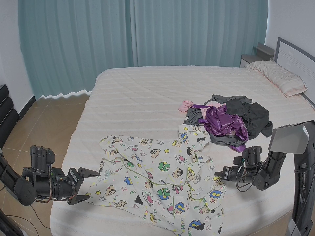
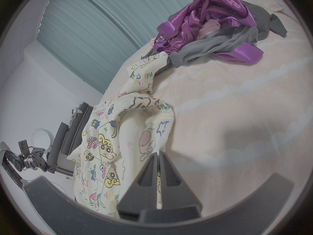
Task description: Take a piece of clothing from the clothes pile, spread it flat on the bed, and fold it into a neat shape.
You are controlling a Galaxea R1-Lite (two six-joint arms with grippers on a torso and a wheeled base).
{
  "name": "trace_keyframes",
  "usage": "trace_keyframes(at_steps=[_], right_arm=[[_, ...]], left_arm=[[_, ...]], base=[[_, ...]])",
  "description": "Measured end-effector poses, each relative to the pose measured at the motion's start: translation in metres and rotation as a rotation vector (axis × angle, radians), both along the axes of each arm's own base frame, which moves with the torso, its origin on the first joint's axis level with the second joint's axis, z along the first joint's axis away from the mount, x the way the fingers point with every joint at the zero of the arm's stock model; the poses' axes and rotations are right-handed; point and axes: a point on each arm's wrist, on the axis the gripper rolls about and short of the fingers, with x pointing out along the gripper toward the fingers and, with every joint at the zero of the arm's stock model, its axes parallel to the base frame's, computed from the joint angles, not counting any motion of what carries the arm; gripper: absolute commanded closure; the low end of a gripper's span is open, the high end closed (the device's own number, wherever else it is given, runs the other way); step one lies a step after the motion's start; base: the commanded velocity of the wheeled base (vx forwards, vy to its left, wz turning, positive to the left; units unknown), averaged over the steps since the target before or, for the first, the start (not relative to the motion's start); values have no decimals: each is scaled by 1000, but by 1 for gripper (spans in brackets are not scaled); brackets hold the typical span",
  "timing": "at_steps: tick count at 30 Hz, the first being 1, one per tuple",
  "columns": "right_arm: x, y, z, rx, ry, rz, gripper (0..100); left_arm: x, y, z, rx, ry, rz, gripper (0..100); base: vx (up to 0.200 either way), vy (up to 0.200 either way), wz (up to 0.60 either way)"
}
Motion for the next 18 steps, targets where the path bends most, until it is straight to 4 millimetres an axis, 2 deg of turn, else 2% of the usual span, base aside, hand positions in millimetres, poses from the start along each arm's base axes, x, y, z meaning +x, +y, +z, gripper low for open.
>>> trace_keyframes(at_steps=[10, 18], right_arm=[[-8, -12, 1, -61, 4, -84, 100], [-22, -31, 14, -136, -10, -214, 100]], left_arm=[[0, 0, 0, 2, 0, 2, 0], [-1, 0, -1, 5, 3, 0, 0]], base=[[0, 0, 0], [0, 0, 0]])
